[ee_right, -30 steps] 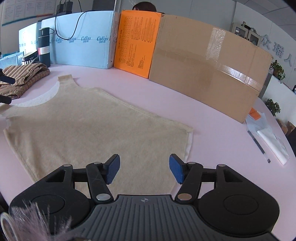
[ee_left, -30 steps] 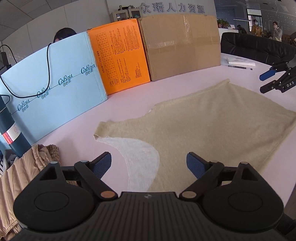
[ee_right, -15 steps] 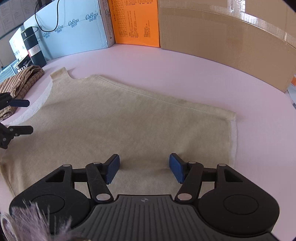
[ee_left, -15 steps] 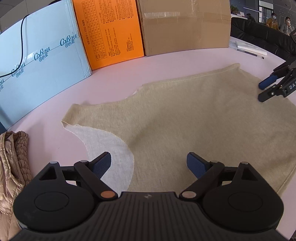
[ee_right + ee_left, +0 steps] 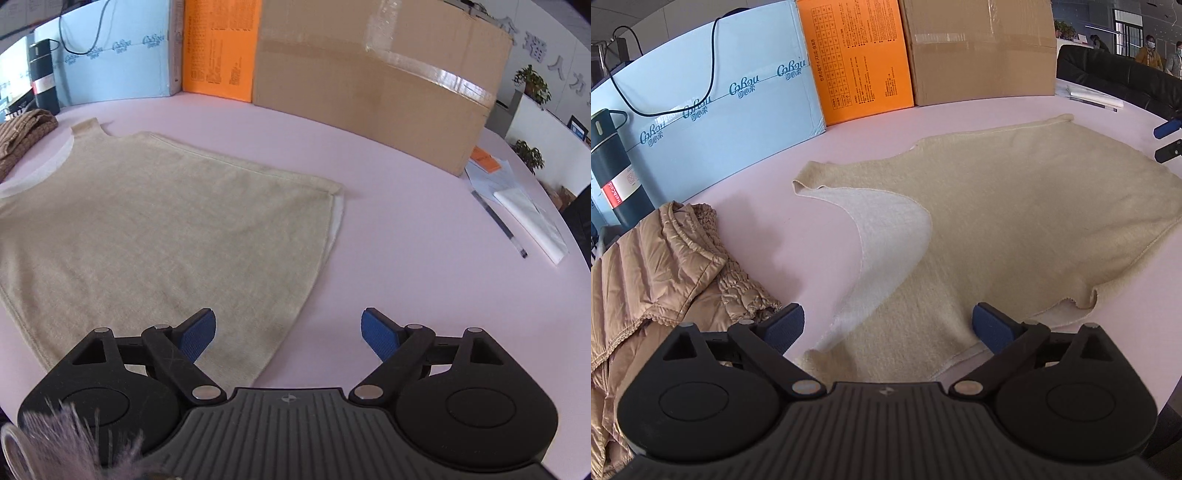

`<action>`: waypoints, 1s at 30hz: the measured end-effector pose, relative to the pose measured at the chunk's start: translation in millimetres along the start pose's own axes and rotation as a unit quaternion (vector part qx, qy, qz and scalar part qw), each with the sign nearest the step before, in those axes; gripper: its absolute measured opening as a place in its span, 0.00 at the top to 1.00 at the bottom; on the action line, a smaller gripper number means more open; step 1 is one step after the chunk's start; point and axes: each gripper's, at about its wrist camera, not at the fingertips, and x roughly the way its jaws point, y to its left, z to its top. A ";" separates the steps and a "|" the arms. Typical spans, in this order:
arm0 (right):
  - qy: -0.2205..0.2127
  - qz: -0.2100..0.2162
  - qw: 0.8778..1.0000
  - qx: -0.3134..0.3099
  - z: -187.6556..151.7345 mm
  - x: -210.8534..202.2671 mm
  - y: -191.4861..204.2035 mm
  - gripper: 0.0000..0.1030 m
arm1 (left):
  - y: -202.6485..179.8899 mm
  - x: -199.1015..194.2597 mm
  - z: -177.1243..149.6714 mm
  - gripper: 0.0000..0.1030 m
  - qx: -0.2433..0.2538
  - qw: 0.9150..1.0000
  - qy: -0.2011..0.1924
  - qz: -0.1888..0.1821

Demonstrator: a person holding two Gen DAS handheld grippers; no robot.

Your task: Fold clothes

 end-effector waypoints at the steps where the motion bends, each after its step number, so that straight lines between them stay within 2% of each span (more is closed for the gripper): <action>1: -0.007 0.012 1.000 -0.010 0.7 1.6 9.4 0.17 | 1.8 -1.3 -1.4 0.00 -0.007 1.000 0.001 0.008; 5: 0.013 0.032 0.998 -0.051 -4.8 15.0 30.9 0.17 | 7.6 -6.6 -3.3 0.00 -0.047 0.998 0.012 0.044; 7: 0.012 0.035 0.999 -0.040 -7.7 12.9 27.1 0.17 | 8.2 -8.6 -3.2 0.00 -0.060 0.996 0.017 0.064; 10: 0.022 0.024 0.999 -0.031 -14.8 7.7 18.4 0.13 | 5.1 -11.0 -1.2 0.00 -0.061 0.994 0.015 0.095; 12: 0.021 -0.003 0.999 -0.035 -18.6 2.1 15.9 0.12 | 2.4 -11.9 0.8 0.00 -0.059 0.992 0.011 0.110; 14: 0.005 -0.029 0.999 -0.030 -19.0 -5.8 16.3 0.12 | 0.4 -11.8 3.4 0.00 -0.061 0.991 0.007 0.117; 17: -0.032 -0.026 0.999 -0.023 -16.6 -17.4 22.2 0.12 | -0.7 -8.4 6.9 0.00 -0.069 0.989 0.007 0.131; 19: -0.042 -0.024 0.998 -0.036 -15.9 -17.9 32.6 0.12 | -0.9 -6.1 7.7 0.00 -0.074 0.988 0.008 0.138; 23: -0.014 -0.016 0.998 -0.067 -23.5 -4.6 47.7 0.12 | -1.3 -2.4 5.6 0.00 -0.078 0.987 0.014 0.140; 28: -0.003 -0.002 1.000 -0.024 -35.8 -8.6 33.2 0.08 | 0.1 -1.0 -0.5 0.00 -0.067 0.986 0.019 0.149; 30: 0.002 -0.012 1.000 -0.019 -40.5 -14.1 27.8 0.06 | 6.0 -6.4 -5.1 0.00 -0.062 0.985 0.015 0.158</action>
